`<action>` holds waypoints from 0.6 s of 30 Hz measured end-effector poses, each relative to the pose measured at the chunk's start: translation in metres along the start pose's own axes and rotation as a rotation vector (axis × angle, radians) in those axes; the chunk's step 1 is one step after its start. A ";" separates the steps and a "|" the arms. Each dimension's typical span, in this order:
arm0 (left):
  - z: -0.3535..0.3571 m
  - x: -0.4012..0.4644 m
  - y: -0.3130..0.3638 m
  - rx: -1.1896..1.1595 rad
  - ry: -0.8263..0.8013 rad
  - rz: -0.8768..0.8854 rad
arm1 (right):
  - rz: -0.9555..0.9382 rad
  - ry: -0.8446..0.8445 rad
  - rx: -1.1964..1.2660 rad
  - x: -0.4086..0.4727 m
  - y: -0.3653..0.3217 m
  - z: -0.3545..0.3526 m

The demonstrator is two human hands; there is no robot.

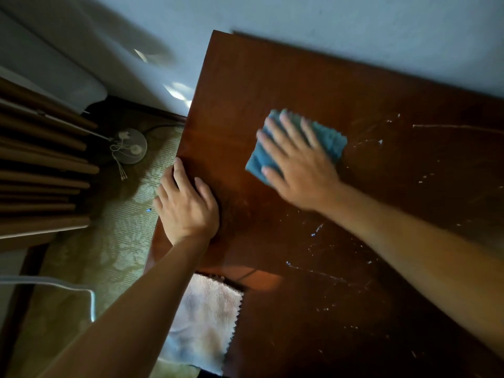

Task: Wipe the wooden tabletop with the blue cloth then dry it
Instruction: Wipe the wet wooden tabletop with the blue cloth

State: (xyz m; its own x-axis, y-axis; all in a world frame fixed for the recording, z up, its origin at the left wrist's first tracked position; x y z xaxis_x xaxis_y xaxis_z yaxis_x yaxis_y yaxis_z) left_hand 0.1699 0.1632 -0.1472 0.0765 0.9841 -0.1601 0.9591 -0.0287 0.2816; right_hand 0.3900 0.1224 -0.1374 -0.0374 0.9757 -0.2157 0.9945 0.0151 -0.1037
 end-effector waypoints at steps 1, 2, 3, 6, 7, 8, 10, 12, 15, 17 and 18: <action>0.000 0.000 0.001 0.000 -0.002 0.004 | -0.045 -0.001 0.017 -0.029 -0.029 0.013; -0.001 0.000 0.001 -0.001 -0.004 0.008 | -0.080 -0.017 0.029 -0.057 -0.056 0.027; -0.001 0.000 0.000 -0.003 -0.003 0.010 | -0.100 -0.038 0.033 -0.078 -0.074 0.037; -0.001 0.000 0.000 -0.003 -0.005 0.013 | -0.153 -0.105 0.016 -0.090 -0.081 0.048; -0.001 0.000 0.001 -0.003 -0.005 0.017 | -0.156 -0.118 0.002 -0.082 -0.072 0.046; -0.001 0.000 0.001 -0.003 -0.004 0.017 | -0.136 -0.110 -0.008 -0.068 -0.060 0.039; -0.001 0.000 0.000 -0.008 -0.004 0.018 | -0.012 -0.082 -0.009 -0.035 -0.027 0.023; 0.000 0.000 0.000 -0.018 -0.001 0.032 | 0.125 -0.061 -0.010 -0.017 -0.005 0.012; 0.000 0.000 -0.002 -0.026 0.005 0.035 | 0.137 -0.057 -0.001 -0.033 -0.034 0.019; 0.001 0.001 -0.003 -0.030 0.002 0.037 | 0.042 -0.061 0.011 -0.073 -0.079 0.036; 0.001 0.001 -0.004 -0.038 -0.004 0.037 | 0.005 -0.065 0.025 -0.094 -0.099 0.045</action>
State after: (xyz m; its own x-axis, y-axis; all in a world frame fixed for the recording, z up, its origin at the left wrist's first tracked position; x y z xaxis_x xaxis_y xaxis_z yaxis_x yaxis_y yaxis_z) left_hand 0.1661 0.1645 -0.1493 0.1129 0.9818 -0.1524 0.9445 -0.0584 0.3234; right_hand 0.2902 0.0191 -0.1505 -0.0396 0.9596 -0.2784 0.9920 0.0042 -0.1266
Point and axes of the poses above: each hand's wrist, its own x-axis towards the middle knuckle, its own z-axis out of the palm, y = z × x, the point moved 8 cm from there along x, towards the middle knuckle, and after that the axes turned 7 degrees about -y, right-handed, at the moved point
